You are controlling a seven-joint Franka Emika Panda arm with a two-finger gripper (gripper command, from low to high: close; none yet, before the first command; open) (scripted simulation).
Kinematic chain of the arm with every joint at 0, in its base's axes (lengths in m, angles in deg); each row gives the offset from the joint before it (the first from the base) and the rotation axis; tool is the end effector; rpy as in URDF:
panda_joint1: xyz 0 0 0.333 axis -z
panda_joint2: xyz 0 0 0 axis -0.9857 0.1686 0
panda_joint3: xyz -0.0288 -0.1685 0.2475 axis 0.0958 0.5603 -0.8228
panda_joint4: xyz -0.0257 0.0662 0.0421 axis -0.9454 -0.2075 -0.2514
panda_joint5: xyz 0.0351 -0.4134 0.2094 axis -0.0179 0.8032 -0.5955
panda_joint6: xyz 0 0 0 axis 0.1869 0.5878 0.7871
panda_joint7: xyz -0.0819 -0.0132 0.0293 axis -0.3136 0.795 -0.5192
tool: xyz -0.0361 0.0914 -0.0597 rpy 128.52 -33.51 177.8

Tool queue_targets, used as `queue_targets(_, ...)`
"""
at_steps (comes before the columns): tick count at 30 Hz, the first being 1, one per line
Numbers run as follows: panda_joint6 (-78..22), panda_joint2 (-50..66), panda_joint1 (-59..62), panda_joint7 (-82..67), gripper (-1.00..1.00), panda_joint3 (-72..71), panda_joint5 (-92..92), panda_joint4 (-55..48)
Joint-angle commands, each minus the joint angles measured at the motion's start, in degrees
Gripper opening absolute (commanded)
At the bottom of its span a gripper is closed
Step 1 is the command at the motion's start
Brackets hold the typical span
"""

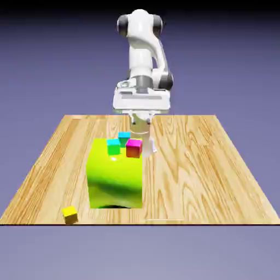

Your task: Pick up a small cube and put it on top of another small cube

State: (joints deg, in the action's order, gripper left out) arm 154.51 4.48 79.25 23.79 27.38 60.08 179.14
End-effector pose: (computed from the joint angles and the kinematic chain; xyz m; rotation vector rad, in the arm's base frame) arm 0.4716 -0.0003 0.3896 -2.5190 0.9519 -0.9963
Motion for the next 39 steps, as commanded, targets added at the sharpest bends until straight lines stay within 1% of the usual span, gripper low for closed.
queue_targets(1, -1.6, 2.1, -0.3, -1.1, 0.0, 0.9, -0.1, -1.7)
queue_targets(39, -62.3, 81.0, -11.5, -43.7, 0.0, 36.5, -4.9, -68.1)
